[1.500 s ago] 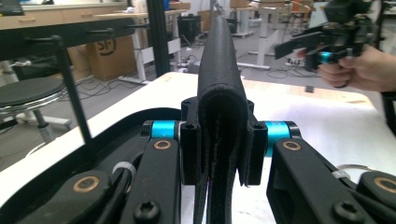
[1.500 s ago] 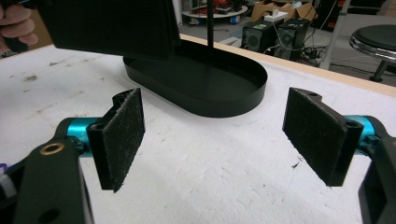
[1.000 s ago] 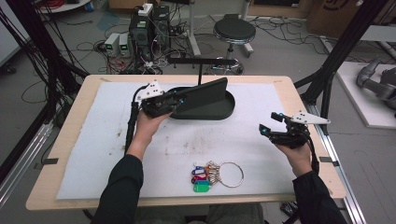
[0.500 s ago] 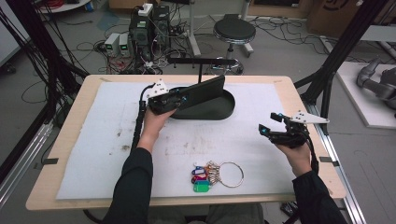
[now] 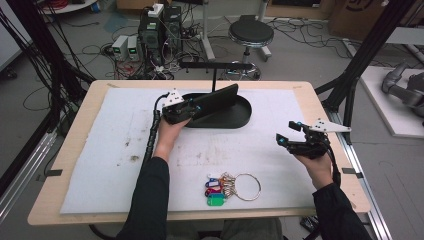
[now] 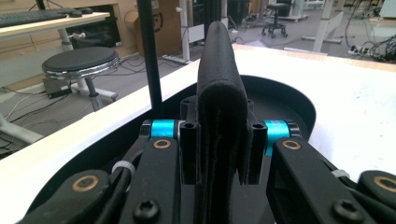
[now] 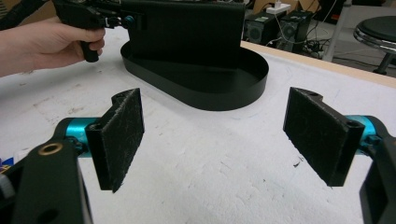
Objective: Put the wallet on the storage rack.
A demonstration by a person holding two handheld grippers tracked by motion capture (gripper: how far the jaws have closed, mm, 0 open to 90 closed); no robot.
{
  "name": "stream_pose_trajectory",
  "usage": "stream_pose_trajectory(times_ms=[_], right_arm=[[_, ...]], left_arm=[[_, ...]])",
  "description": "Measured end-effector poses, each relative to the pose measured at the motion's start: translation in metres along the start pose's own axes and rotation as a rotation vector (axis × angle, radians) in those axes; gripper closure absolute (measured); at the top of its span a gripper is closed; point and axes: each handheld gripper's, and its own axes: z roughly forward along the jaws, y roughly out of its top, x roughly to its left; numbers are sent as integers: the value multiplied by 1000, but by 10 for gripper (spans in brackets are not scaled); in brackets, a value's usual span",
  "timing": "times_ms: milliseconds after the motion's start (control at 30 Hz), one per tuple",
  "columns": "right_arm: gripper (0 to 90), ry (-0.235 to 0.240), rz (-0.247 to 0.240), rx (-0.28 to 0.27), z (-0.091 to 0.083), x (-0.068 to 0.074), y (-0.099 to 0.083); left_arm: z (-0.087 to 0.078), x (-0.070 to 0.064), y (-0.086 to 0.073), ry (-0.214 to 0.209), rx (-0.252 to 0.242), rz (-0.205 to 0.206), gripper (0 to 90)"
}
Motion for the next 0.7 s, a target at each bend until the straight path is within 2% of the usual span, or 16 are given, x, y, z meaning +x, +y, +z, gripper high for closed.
stream_pose_trajectory(times_ms=[333, 700], right_arm=[[209, 9, 5, 6, 1, 0, -1], [209, 11, 2, 1, 0, 0, -3]], left_arm=[[3, 4, -7, 16, -2, -22, 739], [1, 6, -9, 24, 22, -18, 722]])
